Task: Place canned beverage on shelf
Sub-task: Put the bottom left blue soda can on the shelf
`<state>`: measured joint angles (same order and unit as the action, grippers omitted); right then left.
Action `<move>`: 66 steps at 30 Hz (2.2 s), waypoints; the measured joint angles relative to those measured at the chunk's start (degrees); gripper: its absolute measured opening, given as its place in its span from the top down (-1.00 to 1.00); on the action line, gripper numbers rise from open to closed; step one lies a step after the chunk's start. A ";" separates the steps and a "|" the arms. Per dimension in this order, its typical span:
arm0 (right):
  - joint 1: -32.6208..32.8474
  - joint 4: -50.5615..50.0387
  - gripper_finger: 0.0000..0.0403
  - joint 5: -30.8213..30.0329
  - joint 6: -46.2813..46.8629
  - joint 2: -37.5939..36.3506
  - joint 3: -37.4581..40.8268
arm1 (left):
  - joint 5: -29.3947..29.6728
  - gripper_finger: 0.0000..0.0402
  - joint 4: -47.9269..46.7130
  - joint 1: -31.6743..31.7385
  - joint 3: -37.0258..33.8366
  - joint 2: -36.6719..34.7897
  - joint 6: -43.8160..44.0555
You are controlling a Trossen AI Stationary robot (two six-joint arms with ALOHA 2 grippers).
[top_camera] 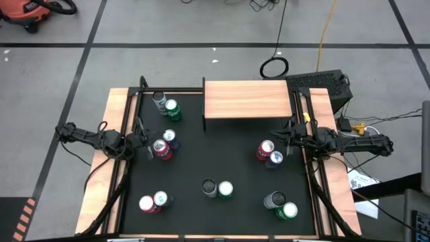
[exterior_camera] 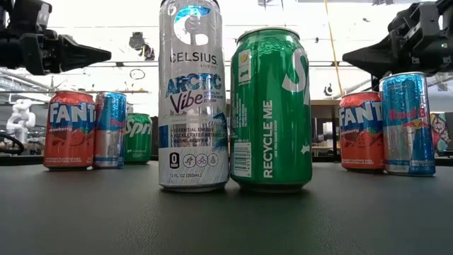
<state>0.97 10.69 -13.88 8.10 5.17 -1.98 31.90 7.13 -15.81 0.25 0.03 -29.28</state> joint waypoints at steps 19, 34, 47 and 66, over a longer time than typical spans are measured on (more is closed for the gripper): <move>0.00 -14.18 0.05 -5.87 9.92 0.21 -6.77 | 6.14 0.98 7.11 0.04 0.00 0.26 16.07; 1.16 -40.66 -0.19 5.34 23.65 18.06 -27.31 | 7.68 0.06 5.55 0.04 0.00 9.39 27.44; 13.66 -57.28 -0.19 0.69 35.00 37.01 -43.57 | 13.57 -0.17 6.87 0.15 4.17 10.08 19.57; 21.70 -72.95 -0.31 0.47 48.70 55.93 -53.29 | 8.45 -0.42 6.03 7.00 6.09 10.14 13.43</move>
<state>22.68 -62.25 -13.41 56.80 61.10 -55.27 40.36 13.17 -8.81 6.34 10.18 -15.85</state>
